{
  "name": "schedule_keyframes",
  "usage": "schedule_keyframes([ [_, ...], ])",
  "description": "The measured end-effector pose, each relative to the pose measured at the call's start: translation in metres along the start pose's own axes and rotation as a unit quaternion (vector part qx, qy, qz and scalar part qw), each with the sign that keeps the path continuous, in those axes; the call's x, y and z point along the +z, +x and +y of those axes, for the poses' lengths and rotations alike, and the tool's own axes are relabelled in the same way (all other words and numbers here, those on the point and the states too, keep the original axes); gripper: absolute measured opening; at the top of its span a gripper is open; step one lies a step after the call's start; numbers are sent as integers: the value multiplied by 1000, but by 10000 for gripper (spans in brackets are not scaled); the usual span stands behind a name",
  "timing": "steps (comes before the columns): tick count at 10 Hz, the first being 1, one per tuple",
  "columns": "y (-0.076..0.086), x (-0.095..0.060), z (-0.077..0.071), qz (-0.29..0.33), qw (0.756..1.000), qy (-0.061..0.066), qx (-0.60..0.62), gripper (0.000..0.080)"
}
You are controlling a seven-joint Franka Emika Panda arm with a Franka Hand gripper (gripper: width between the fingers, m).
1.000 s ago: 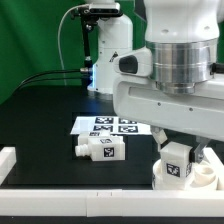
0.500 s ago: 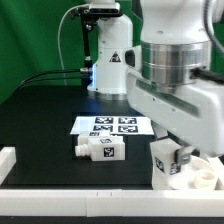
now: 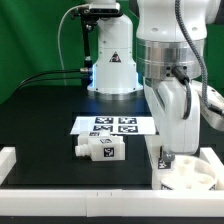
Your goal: Assemble stool
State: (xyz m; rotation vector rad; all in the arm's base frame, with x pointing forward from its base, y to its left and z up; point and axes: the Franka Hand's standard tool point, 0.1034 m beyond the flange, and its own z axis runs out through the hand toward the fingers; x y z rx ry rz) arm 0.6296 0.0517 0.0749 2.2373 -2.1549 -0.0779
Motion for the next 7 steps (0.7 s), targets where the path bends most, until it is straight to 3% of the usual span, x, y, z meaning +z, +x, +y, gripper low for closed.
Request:
schedule_keyframes([
  [1,1,-2,-1,-1,1000,4,-6,506],
  [2,5,-10,1,-5,1000,13,-11,620],
  [5,23,-43,19,-17,999,25,-27,648],
  [7,22,-39,19,-16,999,23,-29,649],
])
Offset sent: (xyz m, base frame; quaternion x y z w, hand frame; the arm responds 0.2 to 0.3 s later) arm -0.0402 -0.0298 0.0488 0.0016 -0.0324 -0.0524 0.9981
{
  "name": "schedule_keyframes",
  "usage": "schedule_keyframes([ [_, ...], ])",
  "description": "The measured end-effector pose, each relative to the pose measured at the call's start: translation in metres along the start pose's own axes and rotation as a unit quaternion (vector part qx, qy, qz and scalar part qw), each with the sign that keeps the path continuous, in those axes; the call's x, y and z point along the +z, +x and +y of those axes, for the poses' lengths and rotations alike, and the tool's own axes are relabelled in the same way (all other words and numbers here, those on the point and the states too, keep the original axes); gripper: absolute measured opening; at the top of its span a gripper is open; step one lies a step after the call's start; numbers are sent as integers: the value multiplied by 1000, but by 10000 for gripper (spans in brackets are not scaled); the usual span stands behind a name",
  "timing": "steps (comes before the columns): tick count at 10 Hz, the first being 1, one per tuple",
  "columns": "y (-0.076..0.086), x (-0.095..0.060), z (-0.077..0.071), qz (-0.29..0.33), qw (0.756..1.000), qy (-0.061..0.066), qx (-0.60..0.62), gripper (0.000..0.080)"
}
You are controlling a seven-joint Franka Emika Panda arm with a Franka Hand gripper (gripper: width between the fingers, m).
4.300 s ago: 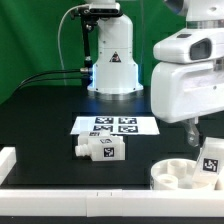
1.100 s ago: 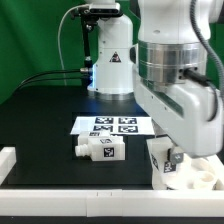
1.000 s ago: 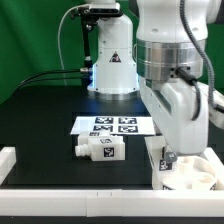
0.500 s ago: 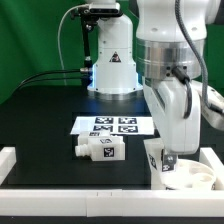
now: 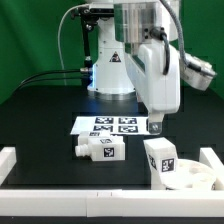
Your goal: Assemble stool
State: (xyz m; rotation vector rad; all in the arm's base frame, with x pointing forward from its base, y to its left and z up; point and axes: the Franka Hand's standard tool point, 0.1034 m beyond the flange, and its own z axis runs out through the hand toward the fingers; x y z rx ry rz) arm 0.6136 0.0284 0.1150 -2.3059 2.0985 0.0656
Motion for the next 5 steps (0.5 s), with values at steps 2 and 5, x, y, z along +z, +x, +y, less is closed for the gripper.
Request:
schedule_keyframes([
  [2,0,1,0,0,1000,1,0,649],
  [5,12,18,50,4,1000,-3,1,649],
])
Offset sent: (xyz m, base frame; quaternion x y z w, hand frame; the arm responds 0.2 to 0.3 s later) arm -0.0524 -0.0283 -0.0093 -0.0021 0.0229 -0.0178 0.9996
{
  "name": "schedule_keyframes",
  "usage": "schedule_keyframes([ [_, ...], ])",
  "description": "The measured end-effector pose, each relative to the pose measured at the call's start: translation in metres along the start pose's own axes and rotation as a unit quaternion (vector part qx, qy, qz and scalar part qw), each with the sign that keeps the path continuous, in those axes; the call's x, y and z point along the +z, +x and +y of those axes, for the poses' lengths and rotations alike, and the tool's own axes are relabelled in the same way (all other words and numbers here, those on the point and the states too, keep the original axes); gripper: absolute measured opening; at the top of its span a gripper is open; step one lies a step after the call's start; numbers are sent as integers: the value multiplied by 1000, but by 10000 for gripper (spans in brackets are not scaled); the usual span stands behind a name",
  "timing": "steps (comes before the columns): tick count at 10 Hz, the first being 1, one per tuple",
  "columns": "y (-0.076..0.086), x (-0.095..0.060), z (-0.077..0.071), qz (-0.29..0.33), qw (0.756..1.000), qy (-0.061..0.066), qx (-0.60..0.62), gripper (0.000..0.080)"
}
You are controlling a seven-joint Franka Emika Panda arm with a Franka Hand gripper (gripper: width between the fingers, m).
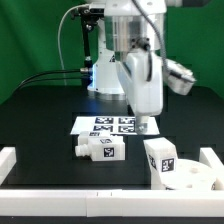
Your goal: Assemble stool
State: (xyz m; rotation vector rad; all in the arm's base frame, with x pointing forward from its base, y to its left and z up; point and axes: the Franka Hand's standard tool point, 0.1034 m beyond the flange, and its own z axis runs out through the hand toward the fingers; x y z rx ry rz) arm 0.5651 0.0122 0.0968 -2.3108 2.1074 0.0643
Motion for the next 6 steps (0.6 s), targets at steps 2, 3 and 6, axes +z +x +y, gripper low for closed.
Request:
schedule_keyframes([
  [2,-4,10,17,0,1000,-11,2,649],
  [3,-4,11,17,0,1000,-11,-3,649],
  [6,-4,28,34,9,1000,-9,-8,649],
])
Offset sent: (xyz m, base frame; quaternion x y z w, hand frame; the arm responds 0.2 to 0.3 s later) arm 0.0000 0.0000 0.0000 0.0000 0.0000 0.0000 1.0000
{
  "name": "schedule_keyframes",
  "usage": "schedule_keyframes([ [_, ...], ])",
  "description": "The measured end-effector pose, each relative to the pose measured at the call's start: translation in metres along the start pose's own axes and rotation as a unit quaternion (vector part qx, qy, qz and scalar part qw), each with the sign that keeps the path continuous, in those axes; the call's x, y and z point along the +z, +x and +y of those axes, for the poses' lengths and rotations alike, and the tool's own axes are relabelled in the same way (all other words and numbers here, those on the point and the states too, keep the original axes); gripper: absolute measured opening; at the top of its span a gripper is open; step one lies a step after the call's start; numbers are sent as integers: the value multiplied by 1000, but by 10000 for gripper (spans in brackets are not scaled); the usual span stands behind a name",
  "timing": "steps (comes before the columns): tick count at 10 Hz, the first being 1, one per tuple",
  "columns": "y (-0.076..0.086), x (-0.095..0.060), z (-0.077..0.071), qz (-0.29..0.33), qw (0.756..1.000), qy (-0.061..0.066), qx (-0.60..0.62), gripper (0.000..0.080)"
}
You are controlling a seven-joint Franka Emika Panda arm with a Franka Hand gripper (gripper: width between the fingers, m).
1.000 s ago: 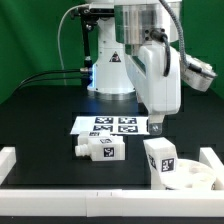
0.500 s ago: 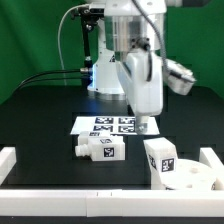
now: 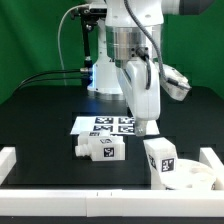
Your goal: Assemble stool
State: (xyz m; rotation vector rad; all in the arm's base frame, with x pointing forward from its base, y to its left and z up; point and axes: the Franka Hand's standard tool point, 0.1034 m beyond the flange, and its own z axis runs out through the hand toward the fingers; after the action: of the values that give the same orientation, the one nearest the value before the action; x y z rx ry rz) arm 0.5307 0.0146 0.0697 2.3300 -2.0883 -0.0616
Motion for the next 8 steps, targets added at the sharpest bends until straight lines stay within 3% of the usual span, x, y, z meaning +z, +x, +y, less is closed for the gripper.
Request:
schedule_keyframes([
  [2,10,19,23,9,1000,-5,-7,649],
  [8,14,46,34,18,999,-23,-18,649],
])
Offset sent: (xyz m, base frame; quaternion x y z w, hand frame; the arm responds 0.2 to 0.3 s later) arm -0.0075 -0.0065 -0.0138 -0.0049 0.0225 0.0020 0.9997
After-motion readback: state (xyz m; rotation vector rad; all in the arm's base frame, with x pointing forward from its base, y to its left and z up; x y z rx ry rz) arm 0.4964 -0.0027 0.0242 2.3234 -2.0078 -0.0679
